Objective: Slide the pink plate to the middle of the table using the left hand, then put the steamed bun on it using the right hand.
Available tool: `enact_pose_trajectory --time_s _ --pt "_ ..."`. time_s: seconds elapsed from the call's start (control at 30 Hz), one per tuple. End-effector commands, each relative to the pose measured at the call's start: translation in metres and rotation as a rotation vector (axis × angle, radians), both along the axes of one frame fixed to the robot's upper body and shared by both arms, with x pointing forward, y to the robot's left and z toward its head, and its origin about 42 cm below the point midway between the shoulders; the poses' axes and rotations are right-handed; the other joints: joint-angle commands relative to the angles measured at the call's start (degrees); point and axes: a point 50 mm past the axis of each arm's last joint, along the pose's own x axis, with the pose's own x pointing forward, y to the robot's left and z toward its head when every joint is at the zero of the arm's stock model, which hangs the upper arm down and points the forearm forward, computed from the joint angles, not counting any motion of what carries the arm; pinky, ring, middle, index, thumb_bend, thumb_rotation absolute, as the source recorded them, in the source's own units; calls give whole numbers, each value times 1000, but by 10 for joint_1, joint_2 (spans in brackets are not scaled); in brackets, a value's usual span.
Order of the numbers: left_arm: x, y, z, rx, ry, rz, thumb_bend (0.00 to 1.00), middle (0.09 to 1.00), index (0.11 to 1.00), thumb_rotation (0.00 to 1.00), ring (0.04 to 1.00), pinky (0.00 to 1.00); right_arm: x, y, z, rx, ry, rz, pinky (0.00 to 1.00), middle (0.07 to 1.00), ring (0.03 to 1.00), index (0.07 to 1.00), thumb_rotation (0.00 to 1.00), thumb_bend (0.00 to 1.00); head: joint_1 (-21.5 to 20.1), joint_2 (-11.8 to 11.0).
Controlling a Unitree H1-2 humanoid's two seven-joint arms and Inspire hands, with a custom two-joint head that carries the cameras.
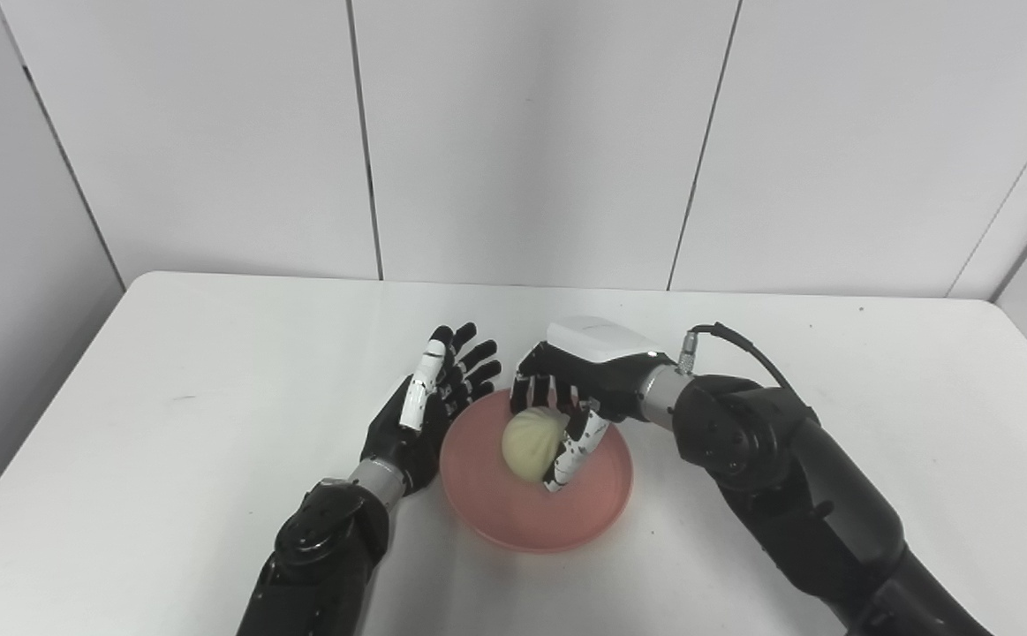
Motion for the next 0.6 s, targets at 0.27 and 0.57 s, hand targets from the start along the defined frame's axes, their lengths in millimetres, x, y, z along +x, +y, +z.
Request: enact_pose_trajectory --time_s 0.27,0.57 --pt "-12 -1 -27 52 157 2 530 937 970 1000 927 964 10 13 -2 -21 -51 35 300 453 360 551 0 508 4 4" --pt "-12 -2 -28 49 158 8 536 930 965 1000 925 962 3 21 -6 -57 -69 56 292 509 404 499 0 516 6 6"
